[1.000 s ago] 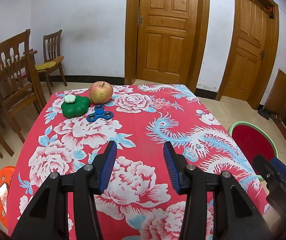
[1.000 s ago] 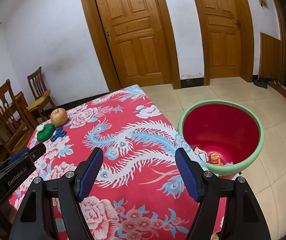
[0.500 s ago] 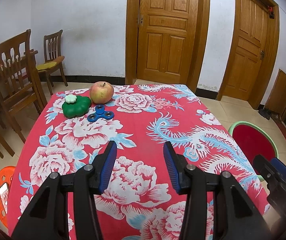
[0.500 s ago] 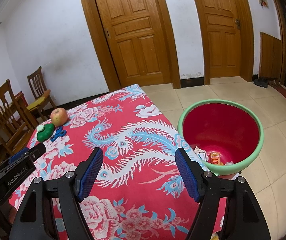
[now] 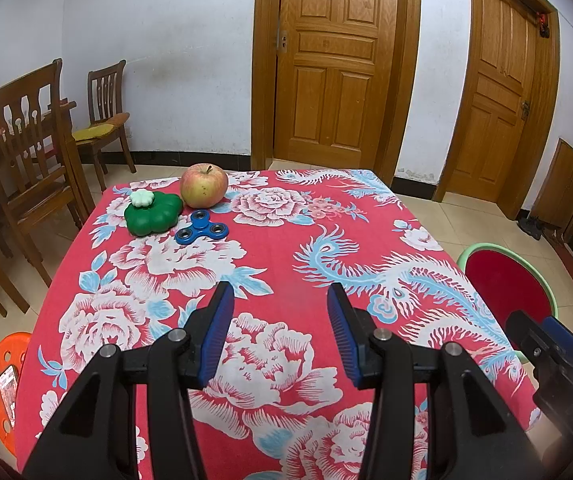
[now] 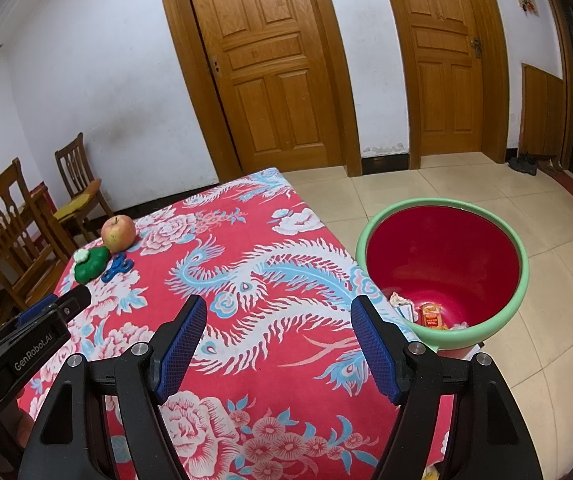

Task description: Collect trash

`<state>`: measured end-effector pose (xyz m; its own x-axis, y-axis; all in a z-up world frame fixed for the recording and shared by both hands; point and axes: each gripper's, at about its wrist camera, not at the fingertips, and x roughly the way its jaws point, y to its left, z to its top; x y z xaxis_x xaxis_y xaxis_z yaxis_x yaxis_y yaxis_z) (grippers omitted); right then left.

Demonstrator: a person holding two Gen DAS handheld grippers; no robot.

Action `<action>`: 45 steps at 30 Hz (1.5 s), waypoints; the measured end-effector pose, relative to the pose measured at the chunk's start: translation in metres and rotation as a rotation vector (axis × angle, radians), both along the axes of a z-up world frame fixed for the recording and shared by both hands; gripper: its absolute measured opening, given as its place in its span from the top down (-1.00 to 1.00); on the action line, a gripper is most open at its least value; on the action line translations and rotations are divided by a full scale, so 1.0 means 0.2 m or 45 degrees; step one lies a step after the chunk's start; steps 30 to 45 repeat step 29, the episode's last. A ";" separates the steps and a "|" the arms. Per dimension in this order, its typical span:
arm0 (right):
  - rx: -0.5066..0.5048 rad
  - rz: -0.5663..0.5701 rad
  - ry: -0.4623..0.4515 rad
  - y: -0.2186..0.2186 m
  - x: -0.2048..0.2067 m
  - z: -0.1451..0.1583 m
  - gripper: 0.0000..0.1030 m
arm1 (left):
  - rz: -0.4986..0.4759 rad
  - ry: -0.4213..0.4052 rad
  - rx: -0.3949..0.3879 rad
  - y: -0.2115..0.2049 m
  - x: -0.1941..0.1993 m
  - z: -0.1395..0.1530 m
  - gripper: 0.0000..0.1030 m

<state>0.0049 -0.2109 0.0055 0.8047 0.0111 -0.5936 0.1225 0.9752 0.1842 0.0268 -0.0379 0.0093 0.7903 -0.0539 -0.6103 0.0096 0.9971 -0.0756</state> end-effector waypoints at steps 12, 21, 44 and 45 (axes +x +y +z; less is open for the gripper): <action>0.000 -0.001 0.001 0.00 0.00 0.00 -0.47 | 0.000 -0.001 -0.001 0.00 0.00 0.00 0.06; 0.005 -0.005 0.006 0.00 0.00 -0.01 -0.47 | 0.005 0.012 0.001 0.01 0.00 0.00 0.06; 0.007 -0.009 0.007 0.00 0.00 -0.02 -0.47 | 0.001 0.016 0.001 0.01 0.00 0.00 0.06; 0.007 -0.009 0.007 0.00 0.00 -0.02 -0.47 | 0.001 0.016 0.001 0.01 0.00 0.00 0.06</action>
